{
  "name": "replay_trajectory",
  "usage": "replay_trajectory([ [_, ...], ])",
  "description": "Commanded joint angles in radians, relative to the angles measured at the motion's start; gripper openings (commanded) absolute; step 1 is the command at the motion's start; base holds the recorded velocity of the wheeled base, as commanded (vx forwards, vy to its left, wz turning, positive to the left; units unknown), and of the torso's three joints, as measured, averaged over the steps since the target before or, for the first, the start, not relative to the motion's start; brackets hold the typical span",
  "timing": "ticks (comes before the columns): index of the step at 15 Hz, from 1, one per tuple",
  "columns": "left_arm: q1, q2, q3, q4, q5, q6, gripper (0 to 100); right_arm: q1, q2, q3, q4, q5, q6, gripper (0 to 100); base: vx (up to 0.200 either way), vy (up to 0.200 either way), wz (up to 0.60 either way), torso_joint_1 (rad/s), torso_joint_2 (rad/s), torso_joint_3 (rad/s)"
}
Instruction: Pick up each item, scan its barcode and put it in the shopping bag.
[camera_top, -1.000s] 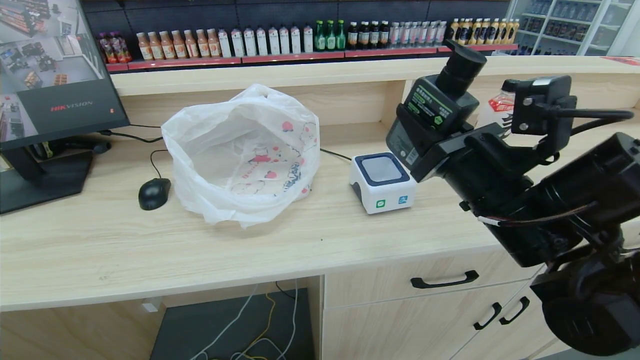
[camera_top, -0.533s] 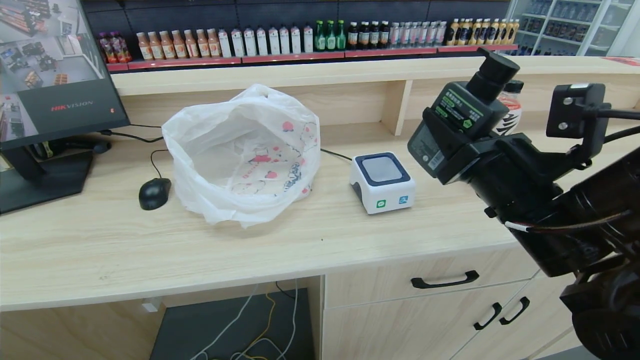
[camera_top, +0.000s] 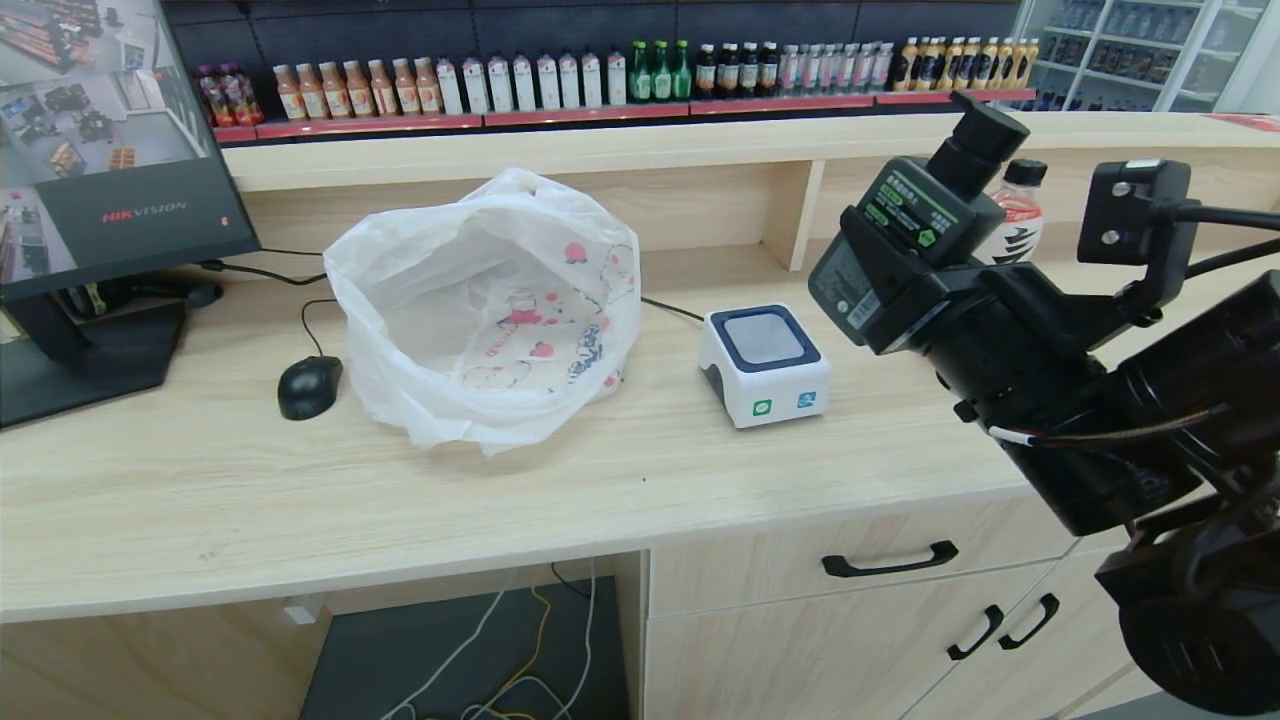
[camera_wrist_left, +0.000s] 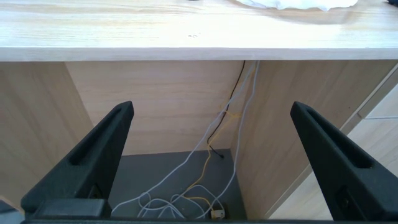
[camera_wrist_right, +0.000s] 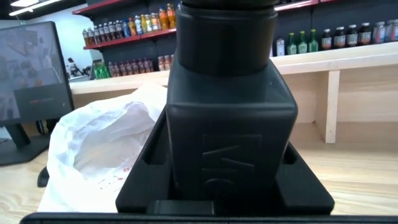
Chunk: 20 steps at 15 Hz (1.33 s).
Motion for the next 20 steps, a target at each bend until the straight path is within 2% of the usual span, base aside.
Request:
replay_trajectory([
  [1,0.000,0.000,0.000,0.000,0.000,-0.001,100,0.001,0.025,-0.007,-0.001,0.000,0.001,0,0.000,0.000,0.00,0.000,0.00,0.000],
  [2,0.000,0.000,0.000,0.000,0.000,0.001,100,0.001,0.026,-0.009,-0.001,0.000,0.001,0,0.000,0.000,0.00,0.000,0.00,0.000],
  [20,0.000,0.000,0.000,0.000,0.000,-0.004,100,-0.004,0.063,-0.035,-0.001,0.000,0.013,0,0.000,0.200,0.00,0.001,0.00,0.002],
])
